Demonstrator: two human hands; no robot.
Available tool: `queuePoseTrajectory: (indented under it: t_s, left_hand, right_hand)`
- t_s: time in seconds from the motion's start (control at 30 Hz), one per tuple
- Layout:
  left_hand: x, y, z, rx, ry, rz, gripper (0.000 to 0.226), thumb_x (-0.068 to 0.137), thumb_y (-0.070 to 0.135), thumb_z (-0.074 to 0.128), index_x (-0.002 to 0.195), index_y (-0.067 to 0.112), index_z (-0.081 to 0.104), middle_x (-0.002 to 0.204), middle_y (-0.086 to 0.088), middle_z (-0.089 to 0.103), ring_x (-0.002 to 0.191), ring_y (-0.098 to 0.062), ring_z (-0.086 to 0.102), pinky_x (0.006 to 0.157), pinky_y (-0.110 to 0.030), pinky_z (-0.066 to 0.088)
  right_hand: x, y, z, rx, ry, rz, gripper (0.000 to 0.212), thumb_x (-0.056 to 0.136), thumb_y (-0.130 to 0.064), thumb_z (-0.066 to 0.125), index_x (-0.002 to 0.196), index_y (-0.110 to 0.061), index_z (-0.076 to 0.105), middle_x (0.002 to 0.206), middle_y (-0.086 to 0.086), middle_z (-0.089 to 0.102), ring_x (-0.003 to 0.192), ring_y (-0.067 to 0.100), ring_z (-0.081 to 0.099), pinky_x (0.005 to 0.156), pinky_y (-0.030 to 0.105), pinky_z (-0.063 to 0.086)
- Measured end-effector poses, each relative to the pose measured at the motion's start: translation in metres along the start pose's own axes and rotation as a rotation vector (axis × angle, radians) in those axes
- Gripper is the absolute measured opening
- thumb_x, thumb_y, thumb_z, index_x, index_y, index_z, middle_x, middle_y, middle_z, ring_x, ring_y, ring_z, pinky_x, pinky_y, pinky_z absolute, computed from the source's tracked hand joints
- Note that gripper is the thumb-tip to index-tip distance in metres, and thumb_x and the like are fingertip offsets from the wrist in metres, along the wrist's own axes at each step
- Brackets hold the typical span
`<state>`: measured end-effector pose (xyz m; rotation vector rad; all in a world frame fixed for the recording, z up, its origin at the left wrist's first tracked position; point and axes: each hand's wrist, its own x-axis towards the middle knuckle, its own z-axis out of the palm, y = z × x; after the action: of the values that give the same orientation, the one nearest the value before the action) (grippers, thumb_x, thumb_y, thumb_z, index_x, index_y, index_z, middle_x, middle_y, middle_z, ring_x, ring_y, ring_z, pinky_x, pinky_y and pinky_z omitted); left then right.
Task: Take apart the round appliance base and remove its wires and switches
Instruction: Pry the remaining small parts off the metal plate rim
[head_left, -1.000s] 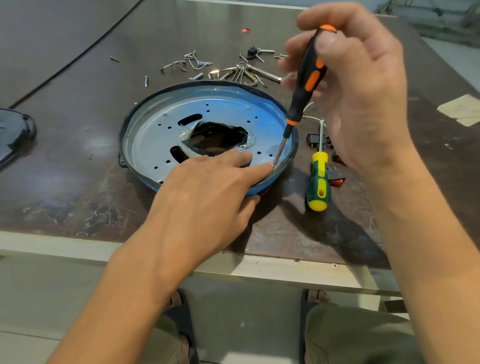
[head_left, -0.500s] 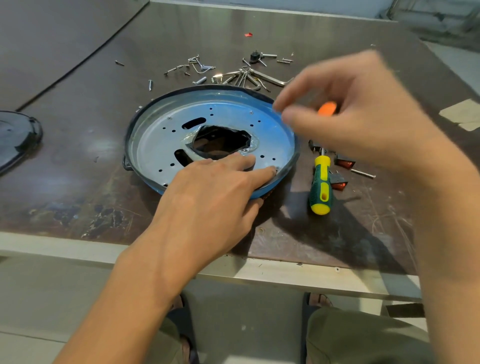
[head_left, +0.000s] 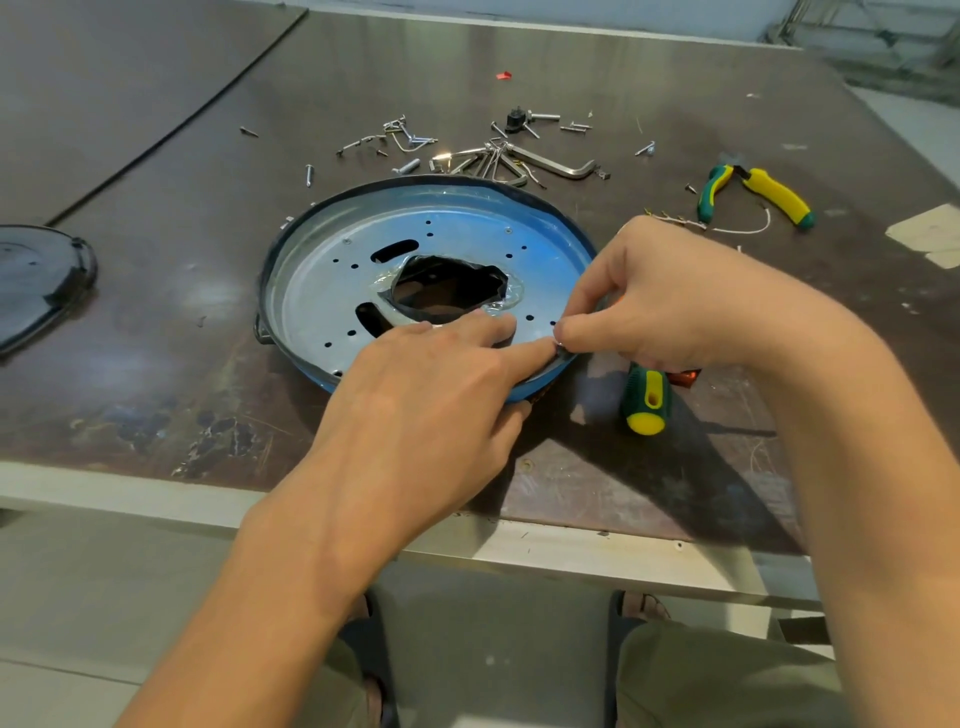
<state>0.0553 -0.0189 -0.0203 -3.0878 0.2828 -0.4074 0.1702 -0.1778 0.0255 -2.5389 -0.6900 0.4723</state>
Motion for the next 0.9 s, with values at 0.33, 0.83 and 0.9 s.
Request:
queuePoseTrajectory:
  t_s: [0.33,0.83,0.9]
  left_hand:
    - [0.0,0.003,-0.001,0.022,-0.022,-0.021,0.045,0.089,0.048,0.039,0.133,0.038,0.049,0.13,0.013,0.057,0.097,-0.017,0.064,0.063,-0.028,0.029]
    - [0.0,0.002,0.0,-0.007,-0.011,-0.011,0.041,0.094,0.047,0.043,0.132,0.037,0.053,0.132,0.014,0.054,0.098,-0.013,0.063,0.065,-0.026,0.031]
    - [0.0,0.002,0.001,-0.011,-0.006,-0.011,0.04,0.094,0.047,0.042,0.132,0.037,0.053,0.13,0.015,0.054,0.096,-0.012,0.062,0.064,-0.025,0.03]
  right_hand:
    - [0.001,-0.021,0.006,-0.133,-0.01,0.116,0.013,0.085,-0.026,0.071,0.084,-0.014,0.077,0.047,-0.001,0.066,0.036,0.013,0.06,0.042,0.024,0.054]
    - [0.004,-0.025,0.01,-0.195,0.026,0.083,0.017,0.08,-0.028,0.072,0.086,-0.012,0.072,0.042,0.0,0.063,0.04,0.014,0.065,0.046,0.021,0.05]
    - [0.002,-0.025,0.01,-0.222,0.039,0.058,0.018,0.08,-0.029,0.072,0.084,-0.012,0.073,0.044,0.002,0.065,0.04,0.013,0.065,0.04,0.018,0.047]
